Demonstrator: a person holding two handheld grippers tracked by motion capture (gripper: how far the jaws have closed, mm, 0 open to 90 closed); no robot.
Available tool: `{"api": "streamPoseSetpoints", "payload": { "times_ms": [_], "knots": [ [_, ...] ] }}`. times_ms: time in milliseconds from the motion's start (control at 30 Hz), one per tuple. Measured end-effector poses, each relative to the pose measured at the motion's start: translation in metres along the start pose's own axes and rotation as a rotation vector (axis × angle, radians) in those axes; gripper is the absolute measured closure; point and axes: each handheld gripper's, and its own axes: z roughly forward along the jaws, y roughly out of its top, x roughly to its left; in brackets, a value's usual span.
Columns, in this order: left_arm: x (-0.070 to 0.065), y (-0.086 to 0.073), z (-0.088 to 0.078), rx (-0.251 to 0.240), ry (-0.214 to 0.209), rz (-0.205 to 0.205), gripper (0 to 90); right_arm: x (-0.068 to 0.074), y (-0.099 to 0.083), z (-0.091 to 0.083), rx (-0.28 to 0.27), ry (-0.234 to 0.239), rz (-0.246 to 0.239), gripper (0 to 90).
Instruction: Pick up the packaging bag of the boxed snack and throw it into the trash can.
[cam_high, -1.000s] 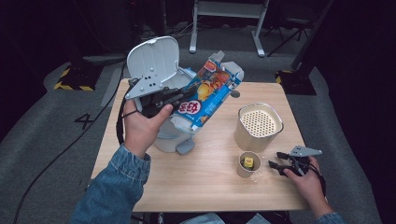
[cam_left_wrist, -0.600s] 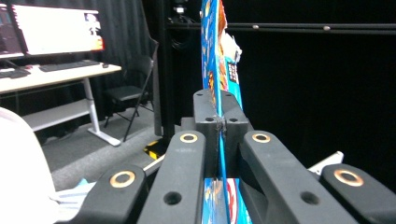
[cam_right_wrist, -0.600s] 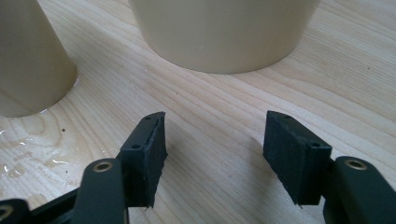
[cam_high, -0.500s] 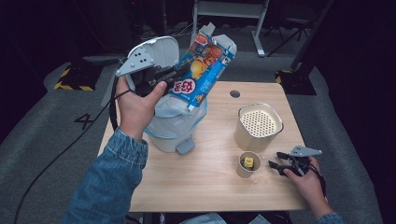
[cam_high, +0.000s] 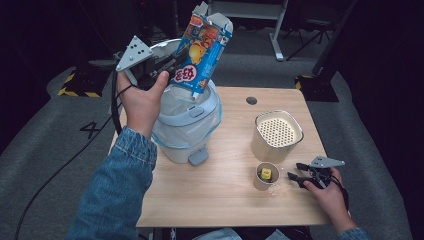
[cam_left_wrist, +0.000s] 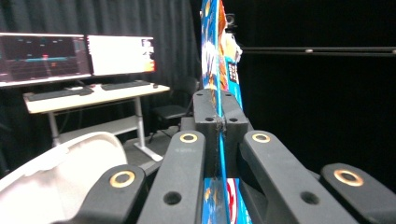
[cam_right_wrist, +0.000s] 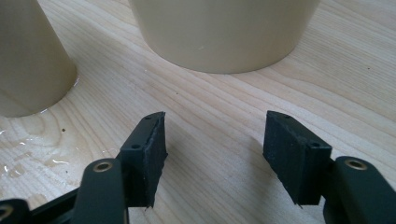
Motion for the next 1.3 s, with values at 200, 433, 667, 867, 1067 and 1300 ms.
{"api": "streamPoseSetpoints", "payload": {
  "times_ms": [200,433,667,867,1067,1300],
  "knots": [
    [0.009,-0.006,0.007,0.023,0.053,0.029,88.7,0.0,0.0,0.0,0.0,0.0,-0.001,39.6],
    [0.016,-0.015,0.018,0.069,0.089,0.03,88.7,0.0,0.0,0.0,0.0,0.0,0.0,39.6],
    [0.018,-0.021,0.026,0.108,0.115,0.032,88.6,0.0,0.0,0.0,0.0,0.0,0.0,39.6],
    [0.019,-0.027,0.031,0.156,0.11,0.033,88.5,0.0,0.0,0.0,0.0,0.0,0.0,39.6],
    [0.022,-0.031,0.032,0.184,0.122,0.036,88.4,0.0,0.0,0.0,0.0,0.0,0.0,39.6],
    [0.021,-0.036,0.034,0.221,0.113,0.023,87.3,0.0,0.0,0.0,0.0,0.0,-0.001,39.5]
  ]
}}
